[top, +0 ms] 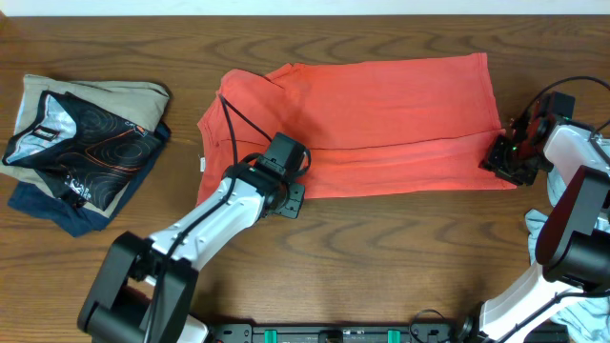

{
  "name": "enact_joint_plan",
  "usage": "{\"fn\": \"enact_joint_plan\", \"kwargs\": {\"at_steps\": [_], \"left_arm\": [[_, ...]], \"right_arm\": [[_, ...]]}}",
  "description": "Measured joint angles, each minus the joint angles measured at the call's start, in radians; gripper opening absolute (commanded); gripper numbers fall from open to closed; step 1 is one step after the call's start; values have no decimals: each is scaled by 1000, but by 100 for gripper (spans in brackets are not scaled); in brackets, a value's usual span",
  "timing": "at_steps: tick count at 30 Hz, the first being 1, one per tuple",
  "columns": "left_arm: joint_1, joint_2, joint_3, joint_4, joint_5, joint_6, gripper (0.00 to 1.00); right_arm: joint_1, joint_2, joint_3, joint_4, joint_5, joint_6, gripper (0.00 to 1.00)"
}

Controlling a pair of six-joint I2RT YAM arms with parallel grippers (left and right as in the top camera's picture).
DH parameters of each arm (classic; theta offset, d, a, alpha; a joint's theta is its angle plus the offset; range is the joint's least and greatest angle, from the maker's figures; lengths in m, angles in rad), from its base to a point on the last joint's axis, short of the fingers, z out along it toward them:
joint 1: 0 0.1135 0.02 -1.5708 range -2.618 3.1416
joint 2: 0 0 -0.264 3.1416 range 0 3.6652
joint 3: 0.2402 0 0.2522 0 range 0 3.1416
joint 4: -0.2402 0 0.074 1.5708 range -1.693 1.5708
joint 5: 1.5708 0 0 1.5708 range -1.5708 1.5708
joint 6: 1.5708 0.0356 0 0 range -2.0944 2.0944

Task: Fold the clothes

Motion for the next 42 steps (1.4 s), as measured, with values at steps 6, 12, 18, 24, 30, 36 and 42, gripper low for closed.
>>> {"fn": "enact_joint_plan", "kwargs": {"at_steps": [6,12,18,24,30,36,42], "left_arm": [[0,29,0,0,-28,2,40],[0,30,0,-2,-45,2,40],[0,49,0,-2,-50,1,31],[0,55,0,-1,-52,-1,8],[0,54,4,-7,-53,5,6],[0,24,62,9,-53,5,6],[0,-5,113,128,-52,5,43]], "right_arm": [[0,0,0,0,0,0,40],[1,0,0,0,0,0,40],[1,0,0,-1,0,0,40],[1,0,0,-1,0,0,40],[1,0,1,-1,0,0,40],[1,0,1,-1,0,0,41],[1,0,1,-1,0,0,41]]}}
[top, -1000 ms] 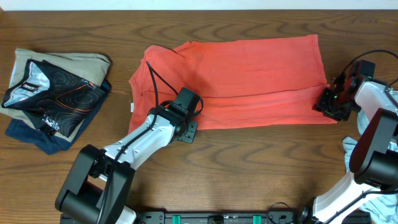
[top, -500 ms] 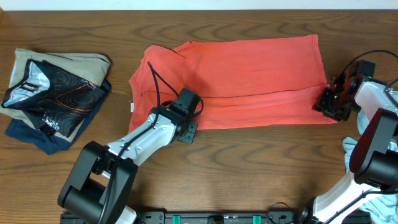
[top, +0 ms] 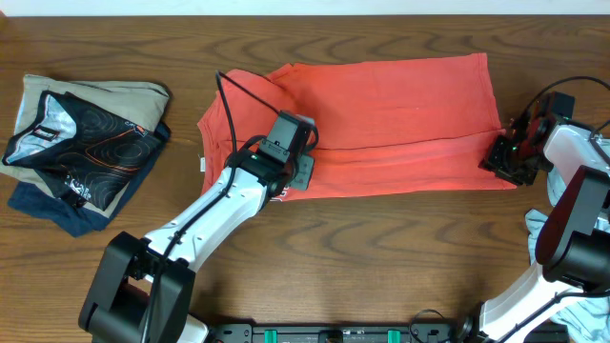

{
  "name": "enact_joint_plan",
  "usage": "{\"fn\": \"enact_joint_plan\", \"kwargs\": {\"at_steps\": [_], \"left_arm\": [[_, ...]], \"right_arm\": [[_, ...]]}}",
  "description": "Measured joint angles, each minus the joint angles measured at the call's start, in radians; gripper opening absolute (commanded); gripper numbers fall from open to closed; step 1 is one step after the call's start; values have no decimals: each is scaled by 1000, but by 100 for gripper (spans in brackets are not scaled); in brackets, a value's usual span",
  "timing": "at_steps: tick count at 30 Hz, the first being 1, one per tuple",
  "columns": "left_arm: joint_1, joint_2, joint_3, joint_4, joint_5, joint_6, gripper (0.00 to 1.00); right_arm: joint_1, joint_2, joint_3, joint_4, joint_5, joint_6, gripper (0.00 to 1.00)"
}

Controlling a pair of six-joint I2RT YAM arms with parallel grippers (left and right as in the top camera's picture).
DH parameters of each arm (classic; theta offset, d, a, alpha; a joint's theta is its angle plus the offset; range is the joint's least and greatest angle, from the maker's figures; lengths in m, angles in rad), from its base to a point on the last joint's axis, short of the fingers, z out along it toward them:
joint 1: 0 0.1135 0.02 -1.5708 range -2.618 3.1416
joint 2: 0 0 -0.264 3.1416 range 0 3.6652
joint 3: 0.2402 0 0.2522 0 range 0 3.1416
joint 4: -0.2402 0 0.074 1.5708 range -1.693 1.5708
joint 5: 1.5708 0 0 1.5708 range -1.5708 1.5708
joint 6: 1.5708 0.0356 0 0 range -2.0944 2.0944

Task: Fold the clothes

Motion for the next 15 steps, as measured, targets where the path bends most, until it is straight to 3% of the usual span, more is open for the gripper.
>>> {"fn": "enact_joint_plan", "kwargs": {"at_steps": [2,9,15], "left_arm": [[0,0,0,-2,0,-3,47],[20,0,0,-120,0,-8,47],[124,0,0,-229,-1,-37,47]], "right_arm": [[0,0,0,0,0,0,41],[0,0,1,-3,-1,0,45],[0,0,2,-7,0,0,47]]}}
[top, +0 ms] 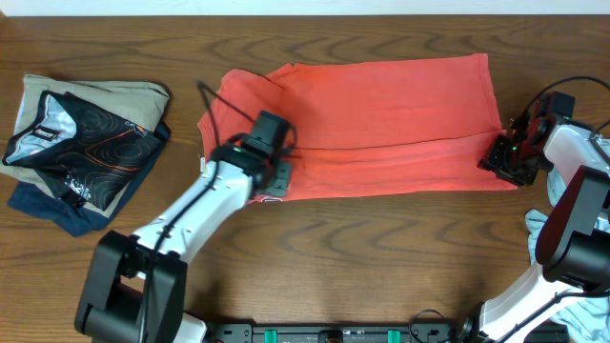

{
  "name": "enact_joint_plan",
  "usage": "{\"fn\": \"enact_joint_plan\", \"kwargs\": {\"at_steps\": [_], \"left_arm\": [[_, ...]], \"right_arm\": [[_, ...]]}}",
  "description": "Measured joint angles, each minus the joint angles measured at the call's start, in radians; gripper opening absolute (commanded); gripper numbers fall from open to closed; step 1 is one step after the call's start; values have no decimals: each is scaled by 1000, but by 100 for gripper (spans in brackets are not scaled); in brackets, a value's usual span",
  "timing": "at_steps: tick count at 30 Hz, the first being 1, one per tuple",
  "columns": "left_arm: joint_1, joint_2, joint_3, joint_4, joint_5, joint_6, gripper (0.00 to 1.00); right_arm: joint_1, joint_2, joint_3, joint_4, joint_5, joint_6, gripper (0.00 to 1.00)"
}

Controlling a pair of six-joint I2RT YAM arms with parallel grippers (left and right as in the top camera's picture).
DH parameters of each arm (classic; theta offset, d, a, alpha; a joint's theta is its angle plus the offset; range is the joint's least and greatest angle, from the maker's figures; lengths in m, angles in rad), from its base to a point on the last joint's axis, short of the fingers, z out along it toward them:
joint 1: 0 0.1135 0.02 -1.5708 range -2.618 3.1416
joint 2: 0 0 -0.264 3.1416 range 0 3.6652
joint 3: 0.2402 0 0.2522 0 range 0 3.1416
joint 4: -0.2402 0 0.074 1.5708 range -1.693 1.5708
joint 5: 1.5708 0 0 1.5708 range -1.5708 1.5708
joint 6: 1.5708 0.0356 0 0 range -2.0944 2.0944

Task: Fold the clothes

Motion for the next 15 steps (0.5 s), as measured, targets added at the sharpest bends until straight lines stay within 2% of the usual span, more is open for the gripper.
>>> {"fn": "enact_joint_plan", "kwargs": {"at_steps": [9,15], "left_arm": [[192,0,0,-51,0,-45,47],[243,0,-5,-54,0,-101,47]], "right_arm": [[0,0,0,0,0,0,47],[0,0,0,-1,0,0,47]]}}
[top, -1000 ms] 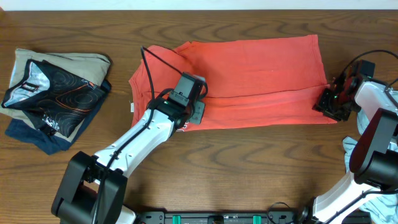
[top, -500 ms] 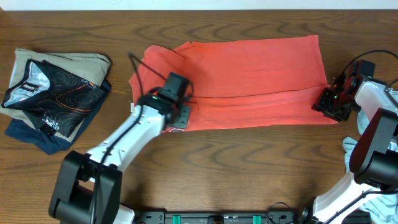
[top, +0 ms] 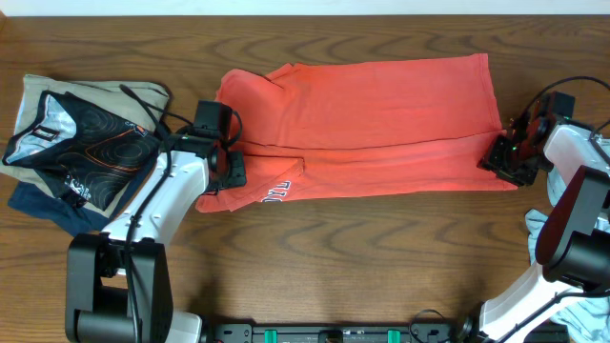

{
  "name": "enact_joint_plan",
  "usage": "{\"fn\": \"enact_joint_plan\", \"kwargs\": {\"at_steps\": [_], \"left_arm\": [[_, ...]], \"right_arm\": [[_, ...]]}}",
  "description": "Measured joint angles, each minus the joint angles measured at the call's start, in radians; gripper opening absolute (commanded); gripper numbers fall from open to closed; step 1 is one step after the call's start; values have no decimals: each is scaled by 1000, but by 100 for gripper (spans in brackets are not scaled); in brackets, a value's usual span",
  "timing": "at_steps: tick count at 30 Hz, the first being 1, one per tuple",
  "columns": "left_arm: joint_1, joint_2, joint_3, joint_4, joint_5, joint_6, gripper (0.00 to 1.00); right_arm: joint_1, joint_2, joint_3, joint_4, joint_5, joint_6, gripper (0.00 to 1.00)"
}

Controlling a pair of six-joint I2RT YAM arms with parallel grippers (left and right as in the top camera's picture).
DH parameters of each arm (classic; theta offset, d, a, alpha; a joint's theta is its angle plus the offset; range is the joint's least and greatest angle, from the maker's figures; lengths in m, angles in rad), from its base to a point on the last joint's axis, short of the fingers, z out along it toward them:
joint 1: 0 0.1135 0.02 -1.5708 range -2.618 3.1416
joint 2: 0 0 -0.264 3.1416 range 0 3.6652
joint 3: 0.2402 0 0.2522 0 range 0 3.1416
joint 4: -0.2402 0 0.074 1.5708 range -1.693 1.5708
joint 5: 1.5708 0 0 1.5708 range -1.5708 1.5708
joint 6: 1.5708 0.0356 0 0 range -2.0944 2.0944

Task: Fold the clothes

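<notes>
An orange-red shirt (top: pixel 381 105) lies spread across the middle of the table. Its lower strip is doubled over, and white lettering (top: pixel 277 190) shows near the bottom left. My left gripper (top: pixel 229 172) sits on the shirt's left end and looks shut on the fabric there, though its fingertips are hard to make out. My right gripper (top: pixel 503 159) is at the shirt's lower right corner, shut on that corner.
A pile of folded clothes (top: pixel 81 138), tan, black-patterned and navy, lies at the left of the table, close to my left arm. A pale cloth (top: pixel 539 227) shows at the right edge behind my right arm. The brown wooden table (top: pixel 381 267) stretches along the front.
My left gripper has moved left, from the shirt's lower middle-left to its left end. The fabric there has shifted with it, and white lettering now shows. The right gripper has stayed put.
My left gripper was at the shirt's bottom edge, left of centre. Then it was a little higher on the folded strip, then further left. Now it is at the left end with the layer drawn back. The right gripper held the lower right corner throughout.
</notes>
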Motion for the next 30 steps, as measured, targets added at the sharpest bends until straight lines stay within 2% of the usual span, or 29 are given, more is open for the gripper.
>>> {"fn": "enact_joint_plan", "kwargs": {"at_steps": [19,22,23,30], "left_arm": [[1,79,-33,56,0,-29,46],[1,90,-33,68,0,-41,20],[1,92,-33,76,0,-36,7],[3,92,-31,127,0,-40,6]], "right_arm": [[0,0,0,-3,0,0,46],[0,0,0,-3,0,0,46],[0,0,0,-3,0,0,47],[0,0,0,-3,0,0,47]]}}
